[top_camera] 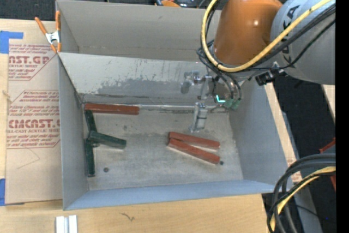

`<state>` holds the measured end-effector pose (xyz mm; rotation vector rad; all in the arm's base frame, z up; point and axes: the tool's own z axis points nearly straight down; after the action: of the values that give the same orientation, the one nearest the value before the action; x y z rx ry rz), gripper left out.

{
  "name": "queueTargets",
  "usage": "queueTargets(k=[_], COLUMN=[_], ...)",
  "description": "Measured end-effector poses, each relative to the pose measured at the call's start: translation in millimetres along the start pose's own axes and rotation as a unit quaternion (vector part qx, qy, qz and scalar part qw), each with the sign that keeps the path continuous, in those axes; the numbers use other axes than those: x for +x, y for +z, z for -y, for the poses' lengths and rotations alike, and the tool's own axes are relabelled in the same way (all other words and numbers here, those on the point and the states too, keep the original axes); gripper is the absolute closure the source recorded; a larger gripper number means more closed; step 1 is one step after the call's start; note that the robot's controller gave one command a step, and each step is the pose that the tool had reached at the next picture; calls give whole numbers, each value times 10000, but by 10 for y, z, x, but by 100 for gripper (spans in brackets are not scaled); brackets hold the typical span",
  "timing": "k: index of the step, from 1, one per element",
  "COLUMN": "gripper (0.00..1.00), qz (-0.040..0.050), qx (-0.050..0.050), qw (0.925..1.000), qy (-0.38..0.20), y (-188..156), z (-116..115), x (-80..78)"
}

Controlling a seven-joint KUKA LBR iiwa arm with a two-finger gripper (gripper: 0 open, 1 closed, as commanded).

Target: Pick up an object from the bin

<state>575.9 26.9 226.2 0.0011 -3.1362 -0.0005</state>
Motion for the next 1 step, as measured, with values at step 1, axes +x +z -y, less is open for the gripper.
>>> queueTargets(k=[1], gripper=[0], qz=[-4], qx=[1], qw=[9922], qy=[-1243], y=[1126], z=[430], x=[433])
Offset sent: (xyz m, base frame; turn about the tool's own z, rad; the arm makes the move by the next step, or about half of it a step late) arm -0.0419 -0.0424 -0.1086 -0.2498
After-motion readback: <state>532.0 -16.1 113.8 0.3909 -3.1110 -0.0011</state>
